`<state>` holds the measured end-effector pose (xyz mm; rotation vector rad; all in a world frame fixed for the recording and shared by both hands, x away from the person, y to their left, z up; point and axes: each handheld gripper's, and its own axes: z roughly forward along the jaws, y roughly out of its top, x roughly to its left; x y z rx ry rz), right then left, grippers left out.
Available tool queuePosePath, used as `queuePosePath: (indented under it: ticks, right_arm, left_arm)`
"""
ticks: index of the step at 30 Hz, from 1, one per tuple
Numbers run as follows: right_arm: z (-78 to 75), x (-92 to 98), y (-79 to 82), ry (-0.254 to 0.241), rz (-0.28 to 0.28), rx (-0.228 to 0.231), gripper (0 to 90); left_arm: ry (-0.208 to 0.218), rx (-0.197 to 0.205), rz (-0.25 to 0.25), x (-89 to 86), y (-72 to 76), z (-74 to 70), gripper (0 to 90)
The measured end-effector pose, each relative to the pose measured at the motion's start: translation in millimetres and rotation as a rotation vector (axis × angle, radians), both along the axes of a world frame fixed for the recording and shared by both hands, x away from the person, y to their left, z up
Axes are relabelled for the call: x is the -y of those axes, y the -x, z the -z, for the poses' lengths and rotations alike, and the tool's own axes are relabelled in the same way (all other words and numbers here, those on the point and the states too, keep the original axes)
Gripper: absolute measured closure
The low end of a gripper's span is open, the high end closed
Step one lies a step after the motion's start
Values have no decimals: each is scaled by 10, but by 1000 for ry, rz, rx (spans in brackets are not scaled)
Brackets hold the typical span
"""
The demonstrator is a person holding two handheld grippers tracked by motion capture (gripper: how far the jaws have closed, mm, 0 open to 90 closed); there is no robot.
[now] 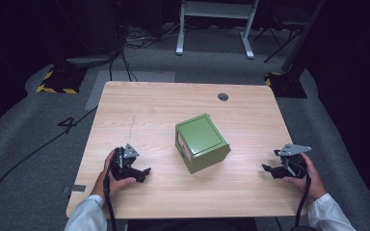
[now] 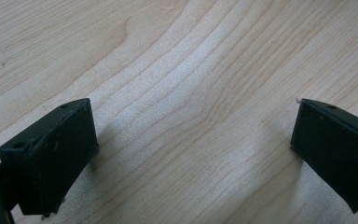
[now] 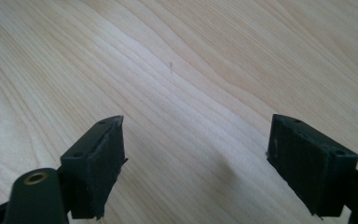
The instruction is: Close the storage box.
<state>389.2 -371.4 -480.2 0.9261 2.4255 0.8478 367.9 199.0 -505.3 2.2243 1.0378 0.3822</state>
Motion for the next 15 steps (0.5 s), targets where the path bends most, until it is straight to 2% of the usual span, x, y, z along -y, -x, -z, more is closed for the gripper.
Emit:
queuePosePath:
  ticks: [10, 12, 15]
  right_arm:
    - [131, 217, 110, -56, 62, -27, 187]
    - [159, 295, 147, -90, 86, -31, 186]
    - [170, 337, 166, -104, 98, -32, 184]
  left_arm:
    - [0, 0, 0, 0, 0, 0, 4]
    - [0, 0, 0, 0, 0, 0, 4]
    - [0, -1, 0, 0, 2, 0, 4]
